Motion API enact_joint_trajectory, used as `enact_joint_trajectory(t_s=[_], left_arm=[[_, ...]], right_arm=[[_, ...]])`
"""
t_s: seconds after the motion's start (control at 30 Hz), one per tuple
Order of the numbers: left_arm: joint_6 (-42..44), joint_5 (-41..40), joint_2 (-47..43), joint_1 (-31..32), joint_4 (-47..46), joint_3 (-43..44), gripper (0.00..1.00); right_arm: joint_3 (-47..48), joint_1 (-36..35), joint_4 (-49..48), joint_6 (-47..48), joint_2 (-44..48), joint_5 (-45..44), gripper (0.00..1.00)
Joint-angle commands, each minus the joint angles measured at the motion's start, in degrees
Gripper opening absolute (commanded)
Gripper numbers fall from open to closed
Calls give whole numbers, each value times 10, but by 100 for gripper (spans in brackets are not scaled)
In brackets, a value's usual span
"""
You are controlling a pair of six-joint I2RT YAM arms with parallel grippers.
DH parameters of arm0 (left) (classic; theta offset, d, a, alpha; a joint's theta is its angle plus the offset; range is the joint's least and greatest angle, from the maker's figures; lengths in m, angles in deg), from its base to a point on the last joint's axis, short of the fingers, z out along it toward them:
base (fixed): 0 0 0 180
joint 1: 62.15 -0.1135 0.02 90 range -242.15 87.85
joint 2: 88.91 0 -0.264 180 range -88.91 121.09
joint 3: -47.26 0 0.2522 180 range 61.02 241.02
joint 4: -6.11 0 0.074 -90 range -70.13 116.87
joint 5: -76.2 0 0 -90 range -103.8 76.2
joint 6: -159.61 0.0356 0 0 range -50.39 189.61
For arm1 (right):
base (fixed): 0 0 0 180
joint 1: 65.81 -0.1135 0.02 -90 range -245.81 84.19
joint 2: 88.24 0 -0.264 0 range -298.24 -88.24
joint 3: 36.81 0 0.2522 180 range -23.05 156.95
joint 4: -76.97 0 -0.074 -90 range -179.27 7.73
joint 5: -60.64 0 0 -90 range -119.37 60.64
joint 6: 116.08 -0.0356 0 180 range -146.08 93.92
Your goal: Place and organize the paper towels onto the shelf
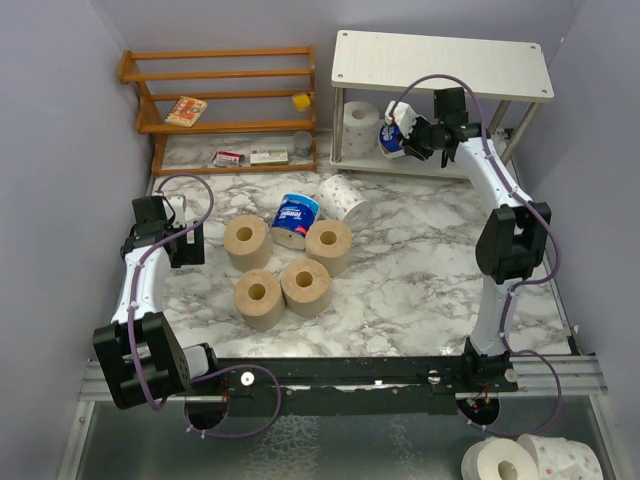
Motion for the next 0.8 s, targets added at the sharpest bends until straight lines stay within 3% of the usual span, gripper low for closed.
enact_joint_trajectory(t_s=[0.0,0.4,0.77], left_arm=[[3,9,-5,-3,-1,16,99],[3,9,-5,-3,-1,16,99],[3,8,-9,-3,-1,15,99]], right_arm=[[-2,-5,-33,0,-2,-34,7],[-25,-8,-53,35,-15,-100,9],[-13,-13,-82,30,-32,-104,14]])
